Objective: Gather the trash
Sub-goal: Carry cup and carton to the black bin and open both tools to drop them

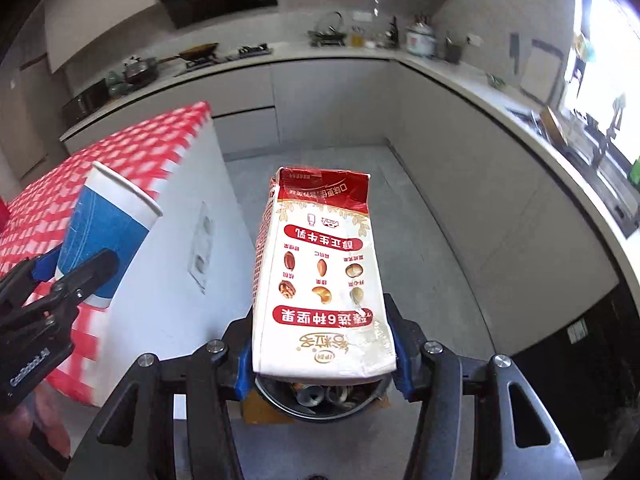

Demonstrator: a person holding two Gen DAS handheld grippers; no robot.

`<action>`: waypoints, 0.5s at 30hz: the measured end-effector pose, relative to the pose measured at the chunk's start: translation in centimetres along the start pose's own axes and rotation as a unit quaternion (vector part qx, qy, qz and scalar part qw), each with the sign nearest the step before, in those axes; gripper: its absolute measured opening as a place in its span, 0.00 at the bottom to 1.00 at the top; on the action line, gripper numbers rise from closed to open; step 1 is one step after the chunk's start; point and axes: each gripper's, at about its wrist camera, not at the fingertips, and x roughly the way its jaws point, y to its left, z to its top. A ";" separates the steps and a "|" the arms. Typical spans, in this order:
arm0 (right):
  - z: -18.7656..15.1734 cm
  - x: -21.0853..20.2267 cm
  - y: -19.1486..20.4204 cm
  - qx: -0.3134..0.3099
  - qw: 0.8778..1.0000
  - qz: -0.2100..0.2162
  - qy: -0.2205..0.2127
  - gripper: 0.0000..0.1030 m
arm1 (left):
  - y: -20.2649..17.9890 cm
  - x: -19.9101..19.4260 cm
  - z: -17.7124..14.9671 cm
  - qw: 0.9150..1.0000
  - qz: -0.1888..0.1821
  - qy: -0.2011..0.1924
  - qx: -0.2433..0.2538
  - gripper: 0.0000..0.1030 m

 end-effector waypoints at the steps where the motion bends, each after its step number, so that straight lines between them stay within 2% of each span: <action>1: -0.4 0.9 -1.0 0.005 1.000 -0.001 0.009 0.54 | -0.6 0.6 -0.2 1.000 -0.003 0.005 0.001 0.60; 3: -1.5 2.6 -2.7 0.007 1.000 -0.002 0.024 0.54 | -2.1 2.3 -1.1 1.000 -0.008 0.021 0.001 0.60; 7: -2.6 5.8 -3.9 0.005 0.999 0.011 0.050 0.54 | -3.5 4.8 -2.7 0.999 -0.005 0.043 -0.007 0.60; 10: -2.9 8.8 -3.6 -0.004 0.996 0.048 0.069 0.55 | -3.6 6.7 -3.2 0.998 0.011 0.054 -0.013 0.60; 11: -2.8 10.3 -3.6 -0.005 0.995 0.065 0.082 0.57 | -3.8 6.9 -3.6 0.998 0.018 0.055 -0.014 0.60; 13: -2.5 11.6 -4.0 0.000 0.996 0.046 0.081 0.68 | -3.5 8.0 -4.3 0.997 0.027 0.063 -0.022 0.60; 15: -2.5 12.3 -4.7 0.007 0.996 0.047 0.077 0.70 | -3.7 8.9 -5.0 0.997 0.034 0.070 -0.029 0.60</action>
